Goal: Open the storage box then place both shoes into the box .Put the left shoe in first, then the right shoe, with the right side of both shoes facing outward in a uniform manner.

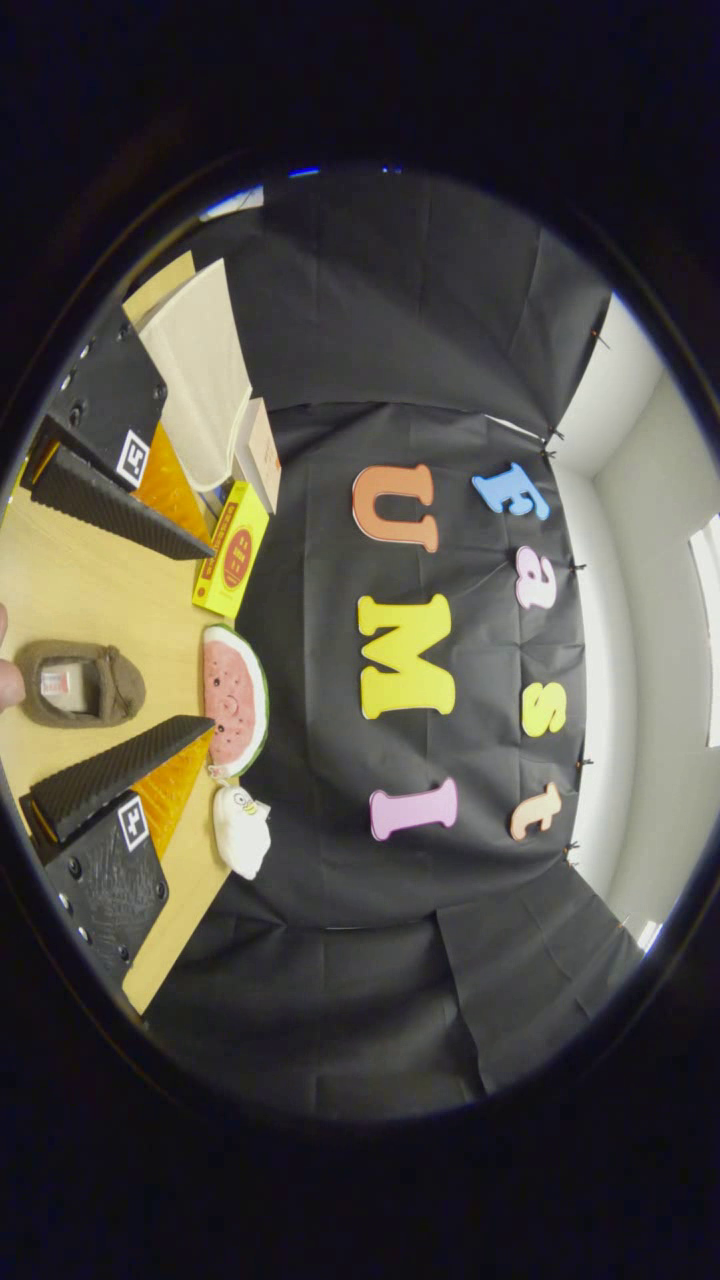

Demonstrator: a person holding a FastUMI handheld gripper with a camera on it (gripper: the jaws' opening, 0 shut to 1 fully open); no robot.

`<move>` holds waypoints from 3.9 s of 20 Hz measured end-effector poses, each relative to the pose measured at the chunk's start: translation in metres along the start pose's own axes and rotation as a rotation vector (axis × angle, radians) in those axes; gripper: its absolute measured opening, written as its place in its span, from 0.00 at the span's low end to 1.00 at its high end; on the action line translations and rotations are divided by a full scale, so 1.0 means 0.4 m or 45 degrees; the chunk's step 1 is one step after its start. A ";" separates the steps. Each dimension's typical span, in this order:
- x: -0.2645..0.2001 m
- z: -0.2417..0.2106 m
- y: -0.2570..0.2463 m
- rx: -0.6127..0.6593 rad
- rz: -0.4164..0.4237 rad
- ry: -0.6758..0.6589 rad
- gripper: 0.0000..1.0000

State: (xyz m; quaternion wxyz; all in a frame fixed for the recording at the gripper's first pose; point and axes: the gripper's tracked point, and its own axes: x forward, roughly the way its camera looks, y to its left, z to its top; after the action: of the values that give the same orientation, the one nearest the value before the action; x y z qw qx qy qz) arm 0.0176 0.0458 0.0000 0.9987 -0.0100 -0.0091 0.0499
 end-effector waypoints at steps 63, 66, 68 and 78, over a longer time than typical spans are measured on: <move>0.125 0.032 0.573 0.566 0.666 0.350 0.01; 0.111 0.135 0.646 0.456 0.704 0.304 0.01; 0.109 0.188 0.711 0.388 0.722 0.288 0.03; 0.097 0.236 1.048 0.117 0.793 0.267 0.28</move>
State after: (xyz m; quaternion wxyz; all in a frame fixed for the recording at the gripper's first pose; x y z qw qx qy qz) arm 0.0127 0.4684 0.0863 0.9303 0.0276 0.0997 0.3519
